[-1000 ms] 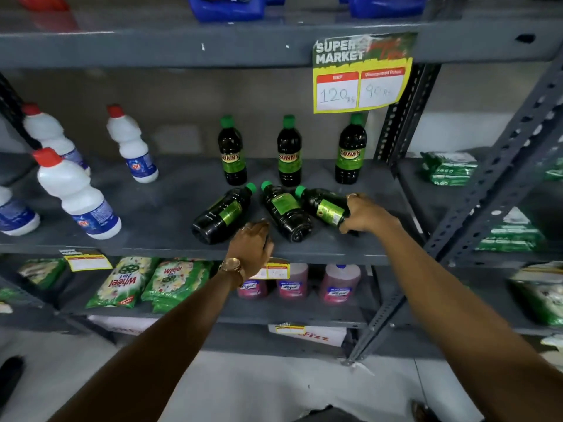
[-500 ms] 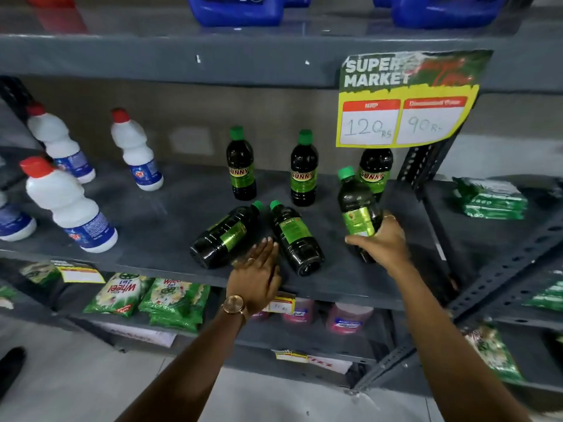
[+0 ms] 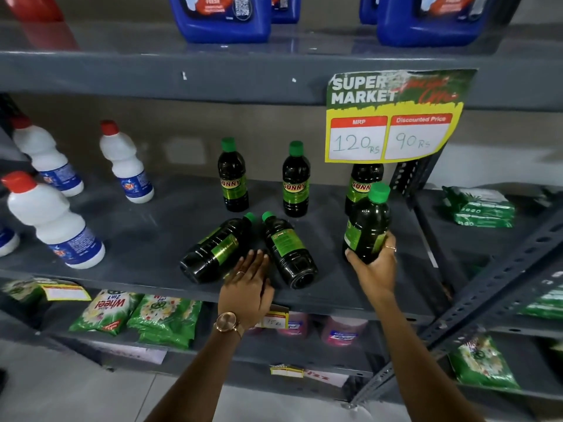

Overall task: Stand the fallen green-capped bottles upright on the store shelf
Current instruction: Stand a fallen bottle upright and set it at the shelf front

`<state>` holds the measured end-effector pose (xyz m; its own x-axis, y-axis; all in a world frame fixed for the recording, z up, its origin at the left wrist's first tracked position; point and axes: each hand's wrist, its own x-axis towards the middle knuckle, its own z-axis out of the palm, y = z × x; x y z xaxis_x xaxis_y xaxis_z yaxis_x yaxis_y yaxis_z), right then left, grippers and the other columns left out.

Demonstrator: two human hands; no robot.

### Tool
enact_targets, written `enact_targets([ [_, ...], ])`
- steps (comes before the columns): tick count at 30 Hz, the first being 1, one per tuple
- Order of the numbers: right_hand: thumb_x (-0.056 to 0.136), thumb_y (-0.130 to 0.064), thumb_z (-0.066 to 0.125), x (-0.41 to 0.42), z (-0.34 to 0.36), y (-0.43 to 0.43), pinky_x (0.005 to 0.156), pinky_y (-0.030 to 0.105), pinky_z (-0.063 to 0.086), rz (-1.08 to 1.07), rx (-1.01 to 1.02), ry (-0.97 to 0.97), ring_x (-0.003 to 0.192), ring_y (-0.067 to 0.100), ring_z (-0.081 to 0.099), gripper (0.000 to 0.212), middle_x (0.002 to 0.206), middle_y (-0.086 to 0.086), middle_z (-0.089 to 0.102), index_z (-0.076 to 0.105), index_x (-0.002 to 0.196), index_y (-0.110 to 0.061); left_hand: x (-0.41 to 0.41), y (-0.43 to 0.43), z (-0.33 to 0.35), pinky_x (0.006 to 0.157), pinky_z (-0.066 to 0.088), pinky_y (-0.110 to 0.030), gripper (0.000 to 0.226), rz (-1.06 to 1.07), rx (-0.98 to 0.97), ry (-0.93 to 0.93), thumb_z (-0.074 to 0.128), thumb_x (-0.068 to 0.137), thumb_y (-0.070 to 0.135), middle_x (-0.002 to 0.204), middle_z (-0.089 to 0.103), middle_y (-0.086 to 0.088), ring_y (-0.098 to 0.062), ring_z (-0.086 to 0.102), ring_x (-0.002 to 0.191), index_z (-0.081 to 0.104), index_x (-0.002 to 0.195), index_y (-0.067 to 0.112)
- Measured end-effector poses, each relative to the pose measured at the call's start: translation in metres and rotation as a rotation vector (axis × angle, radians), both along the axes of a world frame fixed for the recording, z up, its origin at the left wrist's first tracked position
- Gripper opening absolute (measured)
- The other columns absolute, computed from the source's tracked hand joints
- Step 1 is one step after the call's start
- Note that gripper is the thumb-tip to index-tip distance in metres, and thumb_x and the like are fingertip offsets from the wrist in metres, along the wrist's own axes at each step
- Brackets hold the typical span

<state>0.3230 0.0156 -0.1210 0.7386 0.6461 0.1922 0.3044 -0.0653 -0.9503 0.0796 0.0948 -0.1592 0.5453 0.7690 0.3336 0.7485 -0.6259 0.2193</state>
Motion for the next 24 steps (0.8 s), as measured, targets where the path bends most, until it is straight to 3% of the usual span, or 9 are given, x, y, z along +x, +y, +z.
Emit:
enact_targets([
  [3,0.059,-0.014,0.087,-0.002,0.005,0.008,0.088,0.038,0.05,-0.12,0.035,0.023,0.094,0.019,0.059,0.077,0.103,0.004,0.06,0.039,0.119,-0.016,0.0,0.0,0.0,0.114,0.028,-0.036,0.056,0.01,-0.007,0.006,0.034,0.084,0.032,0.139,0.05,-0.01,-0.022,0.04,0.134,0.048,0.133,0.008],
  [6,0.046,-0.032,0.092,0.001,0.004,0.017,0.094,0.048,0.047,-0.208,0.058,0.0,0.106,0.027,0.053,0.089,0.114,0.008,0.053,0.04,0.116,-0.019,0.0,0.0,0.0,0.114,0.021,-0.032,0.057,0.01,-0.012,0.015,0.034,0.084,0.033,0.139,0.05,-0.01,-0.023,0.04,0.133,0.049,0.133,0.008],
  [9,0.059,-0.019,0.085,0.002,-0.002,0.012,0.098,0.043,0.045,-0.128,0.03,0.013,0.111,0.023,0.051,0.08,0.124,0.007,0.047,0.043,0.127,-0.015,0.0,0.0,0.0,0.115,0.024,-0.034,0.057,0.015,-0.011,0.018,0.034,0.084,0.033,0.14,0.049,-0.009,-0.022,0.039,0.134,0.048,0.133,0.008],
  [11,0.065,-0.007,0.078,0.004,-0.008,0.006,0.096,0.045,0.049,-0.066,0.025,0.033,0.105,0.021,0.057,0.074,0.119,0.007,0.057,0.044,0.131,-0.016,0.0,0.0,-0.001,0.114,0.027,-0.038,0.057,0.016,-0.016,0.018,0.033,0.084,0.034,0.141,0.048,-0.009,-0.022,0.037,0.136,0.047,0.134,0.009],
  [13,0.064,-0.011,0.083,0.004,-0.009,0.005,0.097,0.044,0.049,-0.088,0.035,0.018,0.108,0.021,0.058,0.076,0.119,0.006,0.059,0.046,0.131,-0.017,0.0,0.0,-0.001,0.114,0.028,-0.04,0.057,0.017,-0.02,0.022,0.033,0.084,0.033,0.142,0.047,-0.009,-0.022,0.036,0.136,0.047,0.135,0.009],
  [18,0.047,-0.031,0.093,0.001,-0.004,0.017,0.1,0.044,0.045,-0.232,0.022,-0.024,0.117,0.031,0.046,0.088,0.124,0.003,0.038,0.047,0.121,-0.013,0.0,0.001,0.0,0.114,0.028,-0.04,0.058,0.012,-0.019,0.035,0.034,0.083,0.033,0.14,0.049,-0.01,-0.023,0.038,0.135,0.048,0.133,0.008],
  [21,0.052,-0.026,0.091,0.005,-0.003,0.01,0.097,0.032,0.046,-0.149,0.048,0.005,0.113,0.019,0.052,0.088,0.13,0.005,0.044,0.043,0.125,-0.017,0.0,-0.001,0.001,0.113,0.029,-0.037,0.056,0.016,-0.016,0.017,0.035,0.084,0.033,0.138,0.051,-0.009,-0.022,0.039,0.134,0.049,0.132,0.009],
  [24,0.063,-0.007,0.082,0.011,-0.009,0.002,0.095,0.03,0.049,-0.058,0.024,0.048,0.1,0.003,0.059,0.081,0.109,-0.009,0.06,0.041,0.133,-0.02,0.0,-0.002,0.001,0.113,0.027,-0.035,0.055,0.02,-0.008,0.009,0.035,0.085,0.033,0.138,0.051,-0.009,-0.021,0.04,0.134,0.05,0.132,0.009],
])
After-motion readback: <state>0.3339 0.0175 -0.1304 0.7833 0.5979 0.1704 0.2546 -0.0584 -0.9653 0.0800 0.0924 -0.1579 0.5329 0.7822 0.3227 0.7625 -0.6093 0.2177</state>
